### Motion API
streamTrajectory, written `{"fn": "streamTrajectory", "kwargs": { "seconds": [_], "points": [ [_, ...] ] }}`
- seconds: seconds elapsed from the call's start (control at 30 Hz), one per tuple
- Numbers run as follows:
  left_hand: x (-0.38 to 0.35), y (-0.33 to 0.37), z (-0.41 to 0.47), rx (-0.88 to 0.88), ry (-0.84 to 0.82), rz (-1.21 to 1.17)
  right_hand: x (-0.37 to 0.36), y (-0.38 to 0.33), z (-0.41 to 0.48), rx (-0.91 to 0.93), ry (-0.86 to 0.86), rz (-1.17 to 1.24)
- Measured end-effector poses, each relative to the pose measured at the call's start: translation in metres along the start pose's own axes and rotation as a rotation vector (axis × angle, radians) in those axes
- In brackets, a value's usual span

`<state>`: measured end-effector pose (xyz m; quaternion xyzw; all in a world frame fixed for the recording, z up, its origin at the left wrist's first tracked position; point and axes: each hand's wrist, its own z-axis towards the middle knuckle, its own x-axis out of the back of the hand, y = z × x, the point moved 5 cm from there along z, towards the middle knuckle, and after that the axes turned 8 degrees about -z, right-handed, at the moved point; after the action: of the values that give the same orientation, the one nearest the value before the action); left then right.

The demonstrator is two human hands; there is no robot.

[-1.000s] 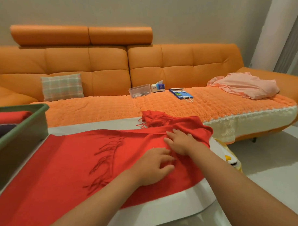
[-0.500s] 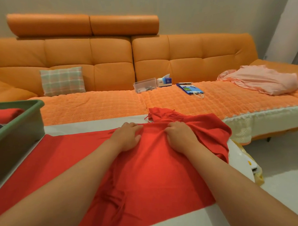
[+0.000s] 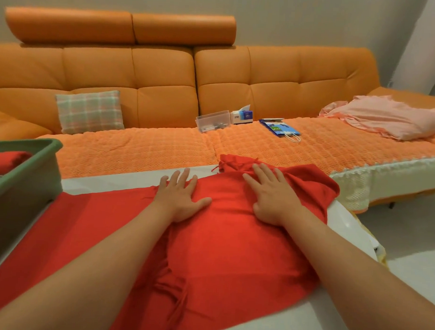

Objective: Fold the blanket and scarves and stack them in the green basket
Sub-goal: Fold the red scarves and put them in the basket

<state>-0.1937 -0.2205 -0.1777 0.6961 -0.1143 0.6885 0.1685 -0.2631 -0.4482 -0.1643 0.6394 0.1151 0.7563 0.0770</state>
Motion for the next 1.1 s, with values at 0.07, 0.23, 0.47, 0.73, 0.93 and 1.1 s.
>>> {"fn": "streamTrajectory", "kwargs": {
  "seconds": [0.07,0.23,0.47,0.73,0.93,1.1],
  "points": [
    [0.009,0.011,-0.006,-0.114,0.195,-0.039,0.011,-0.018,-0.002,0.075,0.058,0.075],
    [-0.017,0.008,-0.012,-0.010,-0.003,-0.188,-0.003,-0.035,-0.009,0.003,-0.150,0.315],
    [0.031,-0.014,-0.047,-0.112,0.313,-0.516,-0.002,-0.029,-0.011,-0.048,-0.319,0.200],
    [0.028,-0.088,-0.146,0.165,0.235,-0.153,0.064,-0.129,-0.014,0.115,-0.216,0.217],
    [0.033,-0.137,-0.226,0.317,0.283,0.020,0.083,-0.214,-0.054,0.254,-0.227,0.304],
    [0.032,-0.160,-0.274,0.519,0.168,0.164,0.079,-0.262,-0.091,0.288,-0.240,0.296]
  ]
}}
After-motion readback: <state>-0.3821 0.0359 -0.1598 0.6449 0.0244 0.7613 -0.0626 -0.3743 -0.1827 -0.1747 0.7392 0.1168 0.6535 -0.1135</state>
